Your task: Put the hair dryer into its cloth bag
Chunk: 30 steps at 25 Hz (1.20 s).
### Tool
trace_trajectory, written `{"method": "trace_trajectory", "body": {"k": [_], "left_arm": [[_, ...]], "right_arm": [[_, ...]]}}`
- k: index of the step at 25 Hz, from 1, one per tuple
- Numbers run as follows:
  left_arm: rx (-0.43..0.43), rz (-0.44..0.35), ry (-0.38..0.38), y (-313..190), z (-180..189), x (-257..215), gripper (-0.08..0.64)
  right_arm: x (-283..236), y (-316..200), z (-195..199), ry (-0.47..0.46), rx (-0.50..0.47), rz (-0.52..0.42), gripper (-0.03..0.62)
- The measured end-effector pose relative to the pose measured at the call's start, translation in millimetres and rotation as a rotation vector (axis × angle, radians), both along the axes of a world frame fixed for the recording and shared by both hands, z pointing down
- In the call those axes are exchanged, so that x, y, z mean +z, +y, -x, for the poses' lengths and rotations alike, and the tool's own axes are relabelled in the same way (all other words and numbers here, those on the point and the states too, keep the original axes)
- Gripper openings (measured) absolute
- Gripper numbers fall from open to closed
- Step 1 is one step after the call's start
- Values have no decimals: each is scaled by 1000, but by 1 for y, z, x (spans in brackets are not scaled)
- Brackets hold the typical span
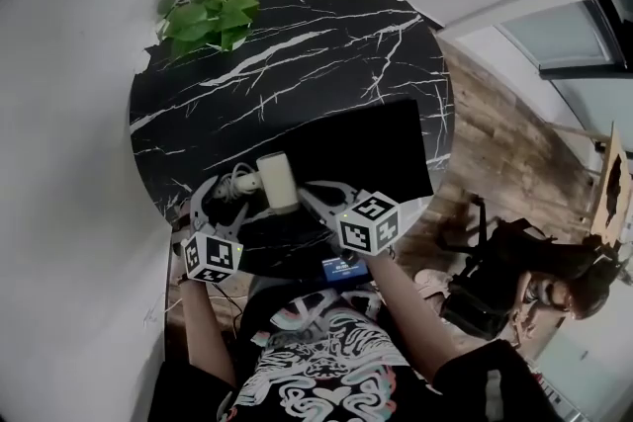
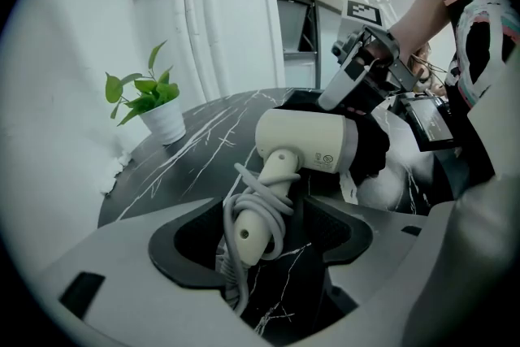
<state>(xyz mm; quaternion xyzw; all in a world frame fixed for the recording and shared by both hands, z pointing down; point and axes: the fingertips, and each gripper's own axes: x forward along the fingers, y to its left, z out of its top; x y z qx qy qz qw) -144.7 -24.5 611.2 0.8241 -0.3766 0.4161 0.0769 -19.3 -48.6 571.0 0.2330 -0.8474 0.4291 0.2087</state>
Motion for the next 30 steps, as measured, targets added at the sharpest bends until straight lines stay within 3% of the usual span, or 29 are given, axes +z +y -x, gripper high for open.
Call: {"method": "trace_trajectory", "body": {"k": [3,8,11,16,20,24,30], "left_arm": [[18,-31,-31,-1,3,-9,301],[64,74,-37,5,2,4,307],[55,84,-57,-1,5,6,310],[108,74,-168,-3,5,15,310],[113,118,-168,-8,6,18,319],[176,104,-174,-10,8,16,269],[177,90,-155,-4,2,9,252]], "right_arm": [[-10,-2,-3,38,1,-42,28],[-26,-1,-13,78,1,-104,28],[-31,0,-15,83,8,-120,28],[-36,-2,-18,99,19,-155,28],[-35,-3,-18,100,25,-160,28],[-33,-3,-19,115,36,-162,28],[-37,-6,-24,116,44,-176,28]]}}
